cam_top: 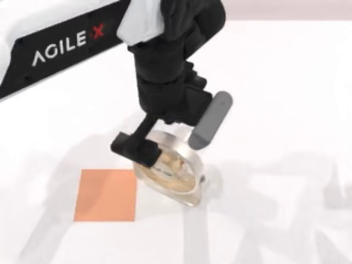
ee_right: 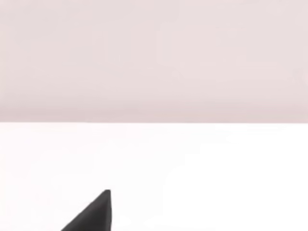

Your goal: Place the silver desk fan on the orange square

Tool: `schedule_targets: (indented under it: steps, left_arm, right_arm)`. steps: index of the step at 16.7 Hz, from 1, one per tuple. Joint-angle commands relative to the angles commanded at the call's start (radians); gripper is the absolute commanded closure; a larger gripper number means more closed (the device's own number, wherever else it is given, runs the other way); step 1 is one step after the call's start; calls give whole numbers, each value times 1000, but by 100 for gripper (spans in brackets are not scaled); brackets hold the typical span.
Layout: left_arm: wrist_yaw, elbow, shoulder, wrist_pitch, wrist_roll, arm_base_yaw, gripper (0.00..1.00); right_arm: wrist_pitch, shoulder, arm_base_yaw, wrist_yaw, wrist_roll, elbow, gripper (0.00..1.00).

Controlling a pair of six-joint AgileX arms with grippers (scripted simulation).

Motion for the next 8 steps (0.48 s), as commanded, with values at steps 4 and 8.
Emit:
schedule_targets:
  steps: [4, 8]
  left_arm:
    - [0, -51, -3, 49, 1, 0, 0]
    - [0, -51, -3, 49, 1, 0, 15]
  right_arm:
    - [0, 0, 0, 0, 0, 0, 0]
    - [0, 0, 0, 0, 0, 0, 0]
